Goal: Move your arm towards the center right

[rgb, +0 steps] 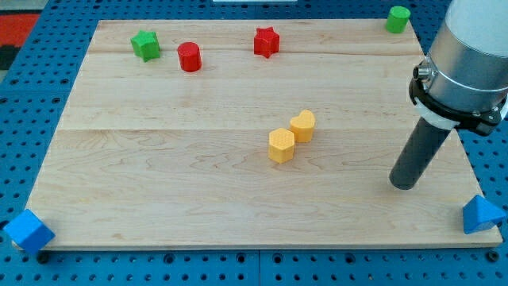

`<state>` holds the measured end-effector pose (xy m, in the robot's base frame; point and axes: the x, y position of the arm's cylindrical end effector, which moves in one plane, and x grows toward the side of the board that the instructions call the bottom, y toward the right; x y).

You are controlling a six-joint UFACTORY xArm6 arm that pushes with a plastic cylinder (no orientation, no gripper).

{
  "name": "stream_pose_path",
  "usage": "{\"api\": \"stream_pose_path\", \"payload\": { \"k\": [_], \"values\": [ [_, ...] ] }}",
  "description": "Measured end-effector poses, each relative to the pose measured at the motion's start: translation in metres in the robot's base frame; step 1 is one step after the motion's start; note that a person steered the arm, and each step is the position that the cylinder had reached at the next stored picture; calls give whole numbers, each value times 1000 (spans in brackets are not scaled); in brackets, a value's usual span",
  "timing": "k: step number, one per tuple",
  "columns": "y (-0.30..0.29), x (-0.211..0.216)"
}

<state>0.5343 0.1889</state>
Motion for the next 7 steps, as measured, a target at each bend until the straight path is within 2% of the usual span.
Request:
{"api": "stream_pose_path", "payload": {
  "k": [1, 3, 5, 6, 7],
  "values": [
    [26, -5],
    [77, -43],
    [63, -58],
    [32, -121],
    [28, -176]
  ]
}}
